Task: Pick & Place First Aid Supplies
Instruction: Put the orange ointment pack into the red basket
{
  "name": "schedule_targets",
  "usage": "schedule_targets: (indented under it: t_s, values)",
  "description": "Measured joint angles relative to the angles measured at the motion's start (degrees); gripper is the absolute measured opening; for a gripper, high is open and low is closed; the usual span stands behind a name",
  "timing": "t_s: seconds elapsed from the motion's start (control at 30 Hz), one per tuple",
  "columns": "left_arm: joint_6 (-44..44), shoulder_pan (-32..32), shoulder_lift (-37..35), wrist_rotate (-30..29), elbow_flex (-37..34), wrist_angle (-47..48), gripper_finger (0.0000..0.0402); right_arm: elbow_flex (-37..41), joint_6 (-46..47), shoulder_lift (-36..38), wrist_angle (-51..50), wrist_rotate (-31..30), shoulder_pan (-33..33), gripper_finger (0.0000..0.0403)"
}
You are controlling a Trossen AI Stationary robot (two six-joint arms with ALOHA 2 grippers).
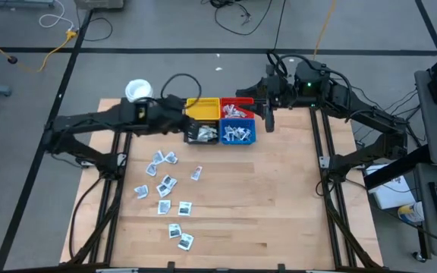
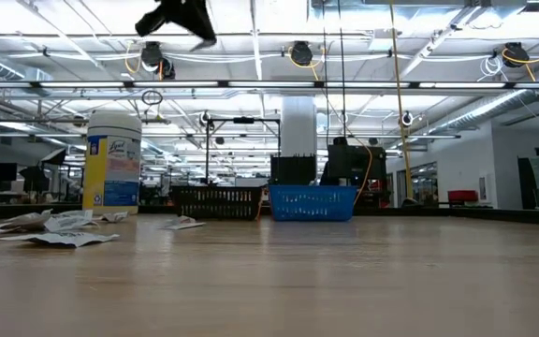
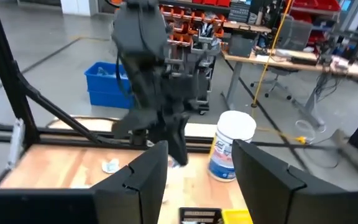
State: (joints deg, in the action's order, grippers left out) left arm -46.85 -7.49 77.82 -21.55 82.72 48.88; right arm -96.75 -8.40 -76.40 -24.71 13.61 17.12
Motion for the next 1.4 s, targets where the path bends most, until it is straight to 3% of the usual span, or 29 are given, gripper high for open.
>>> schedule_targets:
  t_s: [0.17, 0.3, 0.43, 0.67, 1.17, 1.27, 1.4]
  values:
    - [15.16, -0.01, -4.13, 2.87, 0.0, -7.37, 0.0001, 0.0, 8.56, 0.0, 0.02, 0.04, 0.0, 0.0173]
    - [26.47, -0.51, -5.8, 9.56, 0.16, -17.52, 0.0, 0.0, 16.75, -0.69, 1.99, -0.13, 0.0, 0.0173]
    - [32.67, -1.18, -6.36, 16.44, 0.2, -27.79, 0.0, 0.0, 18.22, -1.78, 3.96, -0.3, -0.41, 0.0173]
    - [34.2, -1.92, -5.58, 21.58, 0.14, -40.72, 0.0, 0.01, 17.6, -4.63, 9.11, -0.15, -3.74, 0.0174]
    - [32.8, -1.38, -0.89, 24.76, 0.02, -46.75, 0.0, 0.0, 16.72, -8.7, 13.38, -0.07, -7.58, 0.0173]
    - [32.6, -1.4, -0.89, 24.67, 0.02, -46.71, 0.0, 0.0, 17.6, -8.81, 12.94, -0.02, -7.56, 0.0158]
    - [32.51, -1.4, -0.89, 24.62, 0.02, -46.65, 0.0, 0.0, 16.9, -8.74, 12.7, -0.09, -7.52, 0.0106]
